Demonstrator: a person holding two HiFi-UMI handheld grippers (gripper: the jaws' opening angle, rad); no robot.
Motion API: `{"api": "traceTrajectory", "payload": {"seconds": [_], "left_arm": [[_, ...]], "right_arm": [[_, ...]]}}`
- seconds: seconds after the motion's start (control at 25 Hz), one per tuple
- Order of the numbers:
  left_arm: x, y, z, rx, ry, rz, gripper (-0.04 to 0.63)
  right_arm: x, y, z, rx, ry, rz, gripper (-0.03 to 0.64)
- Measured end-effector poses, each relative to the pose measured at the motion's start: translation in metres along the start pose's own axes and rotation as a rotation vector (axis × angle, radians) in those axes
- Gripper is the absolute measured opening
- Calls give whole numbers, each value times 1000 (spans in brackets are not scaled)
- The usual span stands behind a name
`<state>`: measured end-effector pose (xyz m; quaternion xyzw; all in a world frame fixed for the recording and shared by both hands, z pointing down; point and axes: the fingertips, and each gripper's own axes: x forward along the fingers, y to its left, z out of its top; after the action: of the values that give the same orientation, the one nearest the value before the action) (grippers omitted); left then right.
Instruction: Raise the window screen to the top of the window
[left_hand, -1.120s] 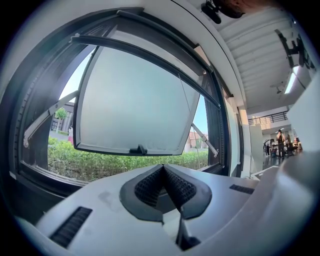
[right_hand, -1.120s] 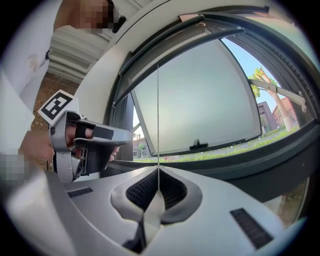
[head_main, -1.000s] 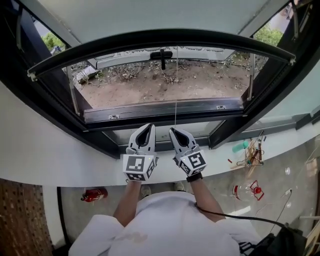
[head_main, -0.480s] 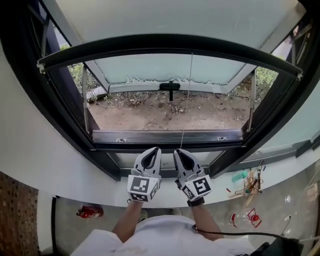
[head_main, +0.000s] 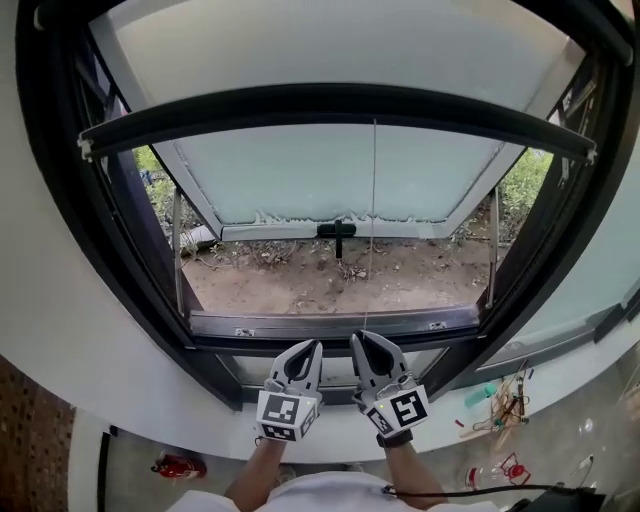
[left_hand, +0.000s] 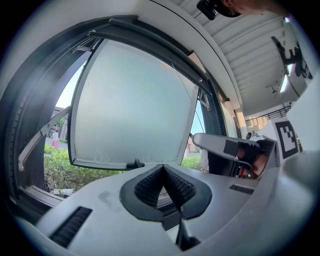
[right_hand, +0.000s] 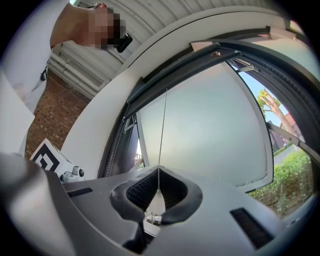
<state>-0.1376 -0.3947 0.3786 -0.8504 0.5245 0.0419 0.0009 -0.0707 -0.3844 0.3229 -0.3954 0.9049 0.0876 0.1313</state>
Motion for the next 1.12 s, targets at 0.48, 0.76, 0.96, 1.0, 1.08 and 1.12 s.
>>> {"api": "traceTrajectory", "payload": {"seconds": [0.48, 0.76, 0.96, 1.0, 1.08, 1.12], "left_arm": [[3, 6, 18, 1, -25, 5, 0], [1, 11, 24, 3, -35, 0, 0], [1, 10, 24, 1, -38, -6, 2], [0, 11, 24, 1, -36, -6, 2], [-1, 12, 23, 0, -33, -4, 2], [-1, 14, 23, -2, -34, -3, 1]], "right_arm": [[31, -16, 96, -50, -152, 7, 0], [49, 1, 174, -98, -300, 85, 0], [51, -1, 186, -65, -358, 72, 0], [45, -4, 187, -20, -404, 64, 0], [29, -9, 190, 72, -497, 71, 0], [21, -11, 191, 110, -538, 79, 1]]}}
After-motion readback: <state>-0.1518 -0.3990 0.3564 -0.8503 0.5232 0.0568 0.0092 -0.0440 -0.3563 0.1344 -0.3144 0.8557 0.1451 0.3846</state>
